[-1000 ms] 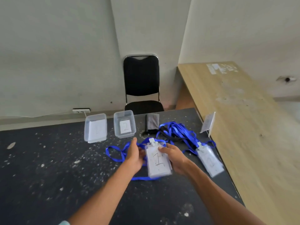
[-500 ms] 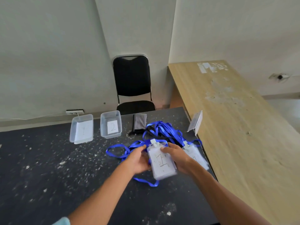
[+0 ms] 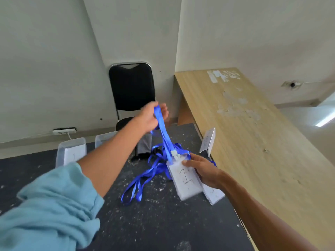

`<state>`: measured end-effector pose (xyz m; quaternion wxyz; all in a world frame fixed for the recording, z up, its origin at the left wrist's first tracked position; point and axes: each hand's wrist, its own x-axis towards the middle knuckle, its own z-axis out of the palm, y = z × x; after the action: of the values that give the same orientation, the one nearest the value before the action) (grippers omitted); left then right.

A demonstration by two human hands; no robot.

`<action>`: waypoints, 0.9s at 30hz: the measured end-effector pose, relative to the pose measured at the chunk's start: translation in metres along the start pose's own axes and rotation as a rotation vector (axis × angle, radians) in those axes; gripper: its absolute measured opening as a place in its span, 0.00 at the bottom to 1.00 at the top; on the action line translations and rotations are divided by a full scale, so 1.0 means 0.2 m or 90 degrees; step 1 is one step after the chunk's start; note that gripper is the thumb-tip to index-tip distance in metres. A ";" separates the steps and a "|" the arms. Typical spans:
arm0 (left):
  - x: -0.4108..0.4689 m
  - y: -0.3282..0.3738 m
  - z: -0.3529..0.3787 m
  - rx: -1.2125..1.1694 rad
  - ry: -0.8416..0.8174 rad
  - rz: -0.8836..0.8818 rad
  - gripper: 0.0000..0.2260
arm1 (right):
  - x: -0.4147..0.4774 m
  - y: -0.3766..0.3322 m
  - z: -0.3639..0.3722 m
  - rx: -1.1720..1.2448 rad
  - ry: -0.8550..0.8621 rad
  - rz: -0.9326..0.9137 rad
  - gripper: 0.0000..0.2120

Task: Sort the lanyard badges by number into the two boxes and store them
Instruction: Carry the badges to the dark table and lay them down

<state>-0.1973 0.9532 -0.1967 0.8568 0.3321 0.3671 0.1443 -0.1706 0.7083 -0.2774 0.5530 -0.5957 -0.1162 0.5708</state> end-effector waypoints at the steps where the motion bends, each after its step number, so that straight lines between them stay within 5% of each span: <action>1: 0.03 0.07 0.07 0.010 -0.024 0.024 0.16 | 0.01 -0.04 -0.01 -0.004 0.006 -0.016 0.13; 6: 0.13 0.21 0.25 0.197 -0.092 0.127 0.11 | 0.10 -0.18 -0.07 -0.004 0.090 -0.084 0.12; 11: 0.24 -0.04 0.06 0.622 0.102 0.201 0.16 | 0.20 -0.12 -0.11 0.007 0.153 -0.030 0.12; 14: 0.20 -0.31 -0.14 0.708 0.236 0.166 0.18 | 0.23 -0.04 -0.12 0.051 0.174 0.005 0.11; 17: 0.13 -0.55 -0.29 0.590 0.227 -0.065 0.22 | 0.25 0.01 -0.11 0.075 0.181 0.020 0.11; 20: 0.08 -0.72 -0.35 0.239 0.003 -0.442 0.35 | 0.28 0.03 -0.11 0.060 0.164 0.040 0.12; 23: 0.15 -0.78 -0.37 0.024 -0.104 -0.435 0.35 | 0.29 0.05 -0.12 0.002 0.115 0.072 0.13; 27: 0.30 -0.66 -0.29 -0.071 -0.029 -0.302 0.19 | 0.25 0.06 -0.18 -0.067 0.075 0.110 0.13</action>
<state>-0.1983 0.9126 -0.3471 0.8918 0.1916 0.4070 -0.0484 -0.1320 0.7236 -0.3240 0.4755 -0.6644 -0.0618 0.5732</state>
